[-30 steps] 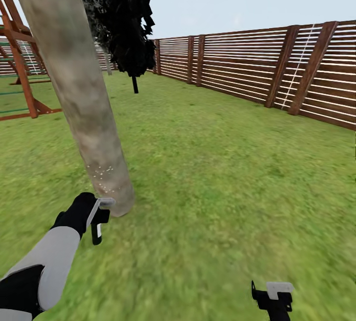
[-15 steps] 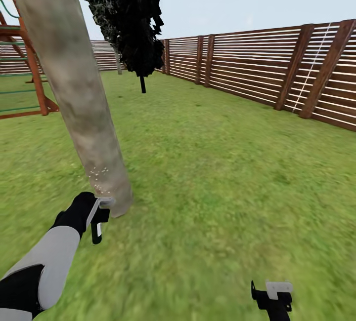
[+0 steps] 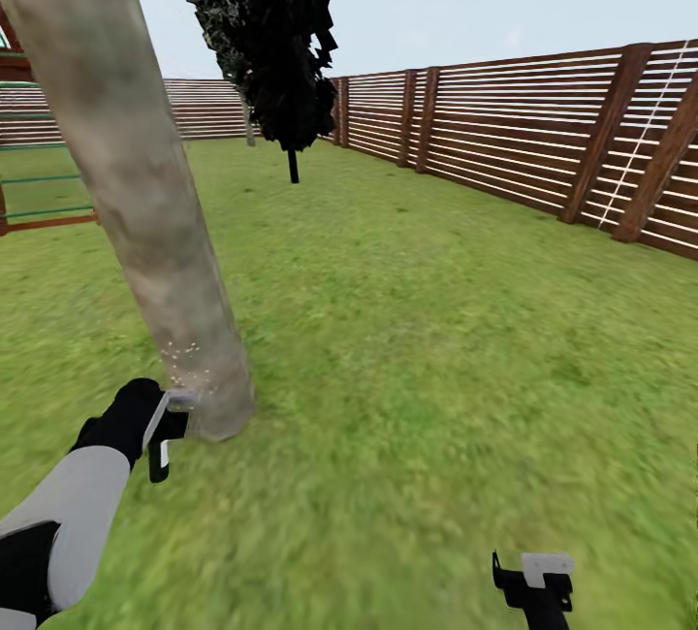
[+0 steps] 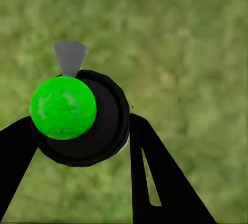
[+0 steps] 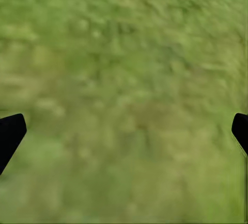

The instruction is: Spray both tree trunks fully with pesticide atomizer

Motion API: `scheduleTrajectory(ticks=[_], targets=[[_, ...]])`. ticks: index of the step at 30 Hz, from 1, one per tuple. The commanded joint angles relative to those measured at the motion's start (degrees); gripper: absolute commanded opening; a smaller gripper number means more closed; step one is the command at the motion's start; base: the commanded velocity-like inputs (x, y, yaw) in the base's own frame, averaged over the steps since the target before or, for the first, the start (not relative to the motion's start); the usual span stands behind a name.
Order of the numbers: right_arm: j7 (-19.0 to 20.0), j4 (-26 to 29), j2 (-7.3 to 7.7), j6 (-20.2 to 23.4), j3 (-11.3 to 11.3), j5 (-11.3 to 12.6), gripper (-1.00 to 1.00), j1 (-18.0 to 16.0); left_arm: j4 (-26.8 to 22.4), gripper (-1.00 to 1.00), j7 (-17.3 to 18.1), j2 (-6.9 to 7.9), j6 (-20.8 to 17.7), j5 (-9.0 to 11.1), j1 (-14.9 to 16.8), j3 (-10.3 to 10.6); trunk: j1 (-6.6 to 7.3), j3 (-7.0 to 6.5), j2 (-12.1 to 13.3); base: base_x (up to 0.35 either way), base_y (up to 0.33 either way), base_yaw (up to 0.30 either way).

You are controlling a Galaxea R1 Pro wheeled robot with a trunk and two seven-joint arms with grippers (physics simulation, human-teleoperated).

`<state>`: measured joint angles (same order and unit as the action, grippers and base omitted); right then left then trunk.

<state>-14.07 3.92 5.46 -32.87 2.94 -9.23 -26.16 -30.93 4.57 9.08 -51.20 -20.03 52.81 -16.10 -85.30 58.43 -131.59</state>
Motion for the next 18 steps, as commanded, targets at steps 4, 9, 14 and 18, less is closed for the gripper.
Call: scheduleTrajectory(ticks=[4,9,14,18], targets=[[-0.3,-0.1,-0.01,-0.1,0.3,-0.6,1.00,0.0,0.0,-1.00,0.3,-4.51,0.1,0.0,-0.5,-0.2,0.00,0.05,0.0,0.197,-0.178,0.001],[-0.3,-0.1,-0.01,-0.1,0.3,-0.6,1.00,0.0,-1.9,-1.00,0.8,-0.87,-0.3,0.1,-0.5,-0.7,0.00,0.05,0.0,-0.119,-0.011,0.000],[-0.3,-0.1,-0.04,-0.1,0.3,-0.6,1.00,0.0,-1.4,-1.00,0.4,0.13,0.9,0.5,-4.4,-0.7,0.00,0.05,0.0,-0.007,0.000,0.000],[-0.3,-0.1,-0.01,-0.1,0.3,-0.6,1.00,0.0,-0.3,-1.00,0.3,-5.06,3.7,0.7,-5.8,-1.4,0.00,0.05,0.0,0.000,0.000,0.000]])
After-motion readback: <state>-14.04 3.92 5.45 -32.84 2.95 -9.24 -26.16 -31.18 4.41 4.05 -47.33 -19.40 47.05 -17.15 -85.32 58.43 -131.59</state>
